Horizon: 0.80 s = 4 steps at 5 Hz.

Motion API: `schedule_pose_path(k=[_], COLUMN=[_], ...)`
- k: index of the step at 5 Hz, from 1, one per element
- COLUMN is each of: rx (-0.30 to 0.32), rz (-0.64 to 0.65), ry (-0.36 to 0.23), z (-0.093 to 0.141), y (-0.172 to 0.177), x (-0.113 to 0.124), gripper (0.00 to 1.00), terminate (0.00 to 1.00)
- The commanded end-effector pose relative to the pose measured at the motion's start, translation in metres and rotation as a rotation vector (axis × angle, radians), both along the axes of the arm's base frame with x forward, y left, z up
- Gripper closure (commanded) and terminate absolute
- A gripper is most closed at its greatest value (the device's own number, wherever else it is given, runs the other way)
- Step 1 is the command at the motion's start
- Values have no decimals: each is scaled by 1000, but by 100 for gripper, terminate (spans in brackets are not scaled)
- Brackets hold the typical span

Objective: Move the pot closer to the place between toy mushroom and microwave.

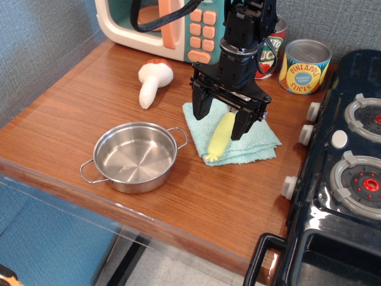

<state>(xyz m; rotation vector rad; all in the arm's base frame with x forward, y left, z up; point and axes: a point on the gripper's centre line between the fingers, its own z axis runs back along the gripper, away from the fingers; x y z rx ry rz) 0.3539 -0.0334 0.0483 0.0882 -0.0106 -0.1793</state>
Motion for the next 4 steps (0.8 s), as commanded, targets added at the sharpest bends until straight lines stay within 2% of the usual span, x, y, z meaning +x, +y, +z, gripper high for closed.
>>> schedule_pose_path(k=[1, 2, 3, 4], rx=[0, -3, -9, 2], rz=[0, -14, -37, -77], ry=[0, -26, -71, -93], z=[0, 11, 25, 32], y=[0, -4, -10, -15], x=[0, 3, -5, -26], gripper=[0, 0, 0, 0], terminate=[0, 0, 0, 0])
